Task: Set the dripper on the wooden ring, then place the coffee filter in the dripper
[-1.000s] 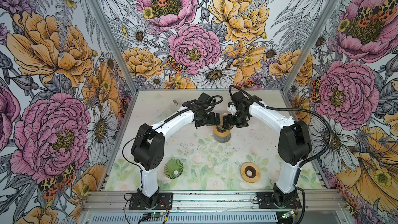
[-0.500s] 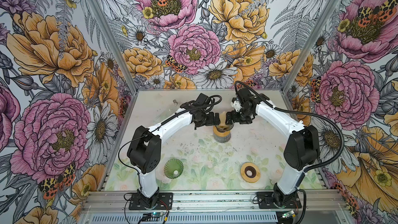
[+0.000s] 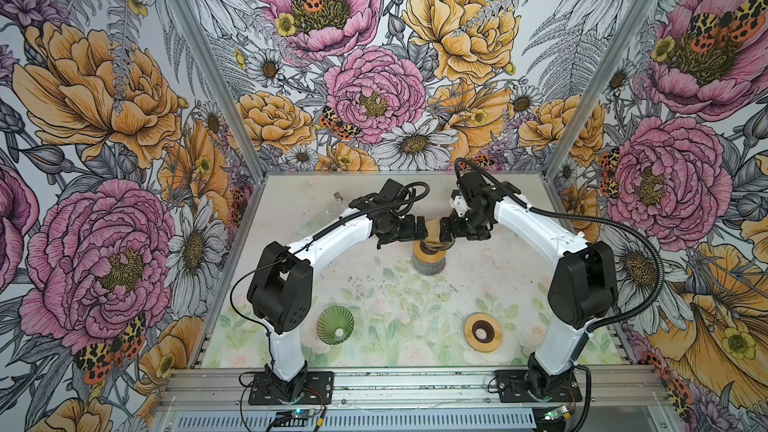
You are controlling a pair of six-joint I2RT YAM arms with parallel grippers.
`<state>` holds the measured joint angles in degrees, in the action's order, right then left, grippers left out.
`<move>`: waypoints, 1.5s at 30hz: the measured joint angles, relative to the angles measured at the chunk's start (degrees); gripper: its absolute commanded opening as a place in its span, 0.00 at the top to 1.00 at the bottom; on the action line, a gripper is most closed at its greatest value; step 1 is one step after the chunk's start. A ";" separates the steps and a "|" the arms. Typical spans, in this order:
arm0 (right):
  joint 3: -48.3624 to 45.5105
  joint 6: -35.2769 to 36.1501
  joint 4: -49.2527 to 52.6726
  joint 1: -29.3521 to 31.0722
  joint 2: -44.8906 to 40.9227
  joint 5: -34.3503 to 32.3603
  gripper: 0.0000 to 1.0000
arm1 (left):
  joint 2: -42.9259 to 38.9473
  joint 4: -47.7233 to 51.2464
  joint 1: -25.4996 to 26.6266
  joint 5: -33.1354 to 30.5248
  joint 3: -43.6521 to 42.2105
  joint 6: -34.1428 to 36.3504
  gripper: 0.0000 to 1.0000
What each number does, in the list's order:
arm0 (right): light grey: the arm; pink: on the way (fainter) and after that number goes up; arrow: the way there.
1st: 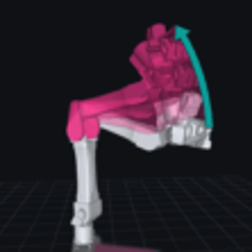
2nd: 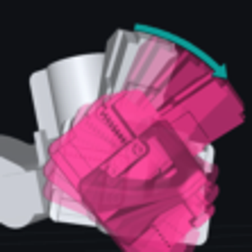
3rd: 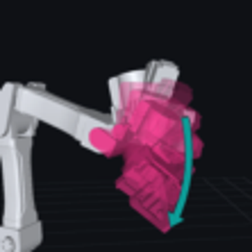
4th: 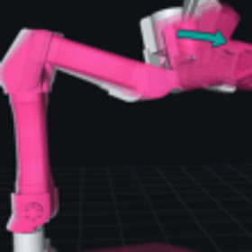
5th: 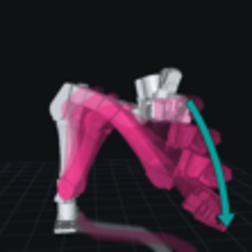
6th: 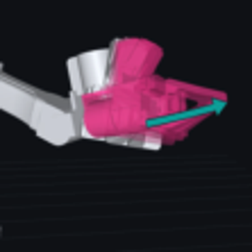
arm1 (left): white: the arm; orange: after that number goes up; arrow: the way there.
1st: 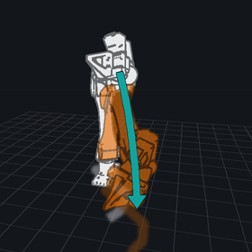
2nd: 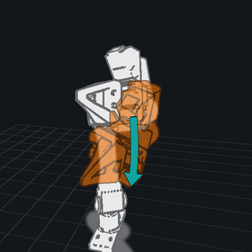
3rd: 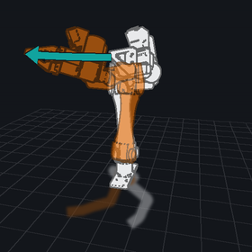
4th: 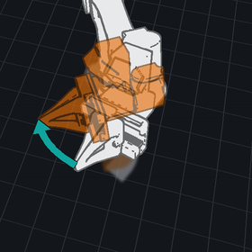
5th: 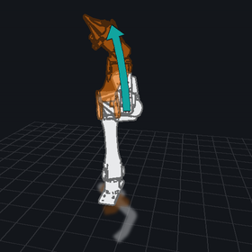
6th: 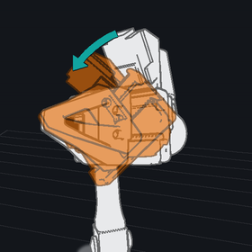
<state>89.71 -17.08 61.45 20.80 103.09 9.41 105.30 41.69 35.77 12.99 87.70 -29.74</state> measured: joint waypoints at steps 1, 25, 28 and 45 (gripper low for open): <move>0.00 -0.02 0.00 0.00 0.00 -0.17 0.07 | 0.15 0.00 0.00 0.02 0.15 -0.15 0.01; 0.13 0.22 0.63 0.00 -2.32 6.97 0.07 | -1.33 0.02 -0.66 0.28 -0.46 -0.15 0.01; 0.13 0.22 0.61 0.00 -3.06 7.61 0.07 | -1.81 0.00 -0.79 0.85 -0.46 -0.15 0.01; -2.32 0.57 1.03 0.90 -2.80 6.38 0.07 | -3.30 0.02 -1.07 3.54 -0.46 0.33 0.01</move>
<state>87.39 -16.51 62.48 21.69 100.29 15.79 102.00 41.71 34.70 16.53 87.24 -29.41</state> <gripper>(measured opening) 0.934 0.988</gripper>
